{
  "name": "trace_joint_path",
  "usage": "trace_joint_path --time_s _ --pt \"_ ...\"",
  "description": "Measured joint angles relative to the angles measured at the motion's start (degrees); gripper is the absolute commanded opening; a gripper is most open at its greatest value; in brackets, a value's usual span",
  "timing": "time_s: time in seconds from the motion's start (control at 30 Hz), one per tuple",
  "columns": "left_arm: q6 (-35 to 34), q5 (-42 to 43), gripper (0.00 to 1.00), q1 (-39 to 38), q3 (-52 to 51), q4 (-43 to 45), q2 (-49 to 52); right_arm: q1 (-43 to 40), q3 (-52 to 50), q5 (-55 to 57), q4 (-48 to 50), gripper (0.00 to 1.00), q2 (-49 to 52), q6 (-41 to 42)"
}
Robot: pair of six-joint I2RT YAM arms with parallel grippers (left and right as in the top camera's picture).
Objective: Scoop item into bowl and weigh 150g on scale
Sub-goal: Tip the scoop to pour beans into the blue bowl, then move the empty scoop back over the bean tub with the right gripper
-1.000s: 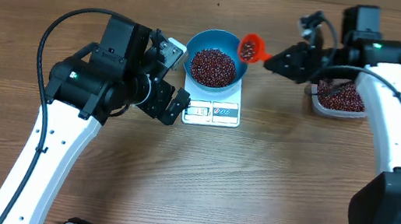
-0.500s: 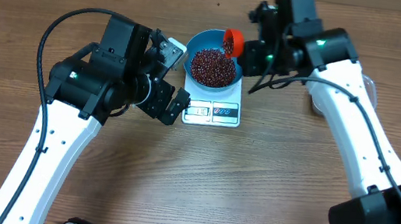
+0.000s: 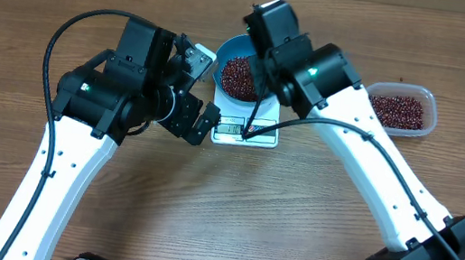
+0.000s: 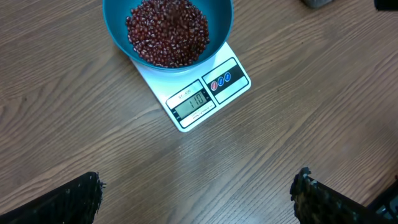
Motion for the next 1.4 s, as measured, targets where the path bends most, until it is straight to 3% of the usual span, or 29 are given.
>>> trace_joint_path --time_s 0.37,0.63,0.97,1.2,1.4 --pt "0.00 0.00 1.00 0.00 0.00 0.00 0.00 0.61 0.00 3.04 0.00 0.04 0.00 0.02" --pt "0.00 0.00 0.99 0.00 0.00 0.00 0.00 -3.32 0.00 -5.01 -0.66 0.04 0.00 0.46" --pt "0.00 0.00 0.99 0.00 0.00 0.00 0.00 -22.91 0.00 -19.98 -7.65 0.04 -3.69 1.55" --pt "0.00 0.00 1.00 0.00 0.00 0.02 0.00 -37.38 0.59 -22.23 -13.09 0.04 -6.82 1.51" --pt "0.00 0.00 1.00 0.00 0.00 0.00 0.00 -46.31 -2.82 -22.84 -11.76 0.04 -6.82 0.79"
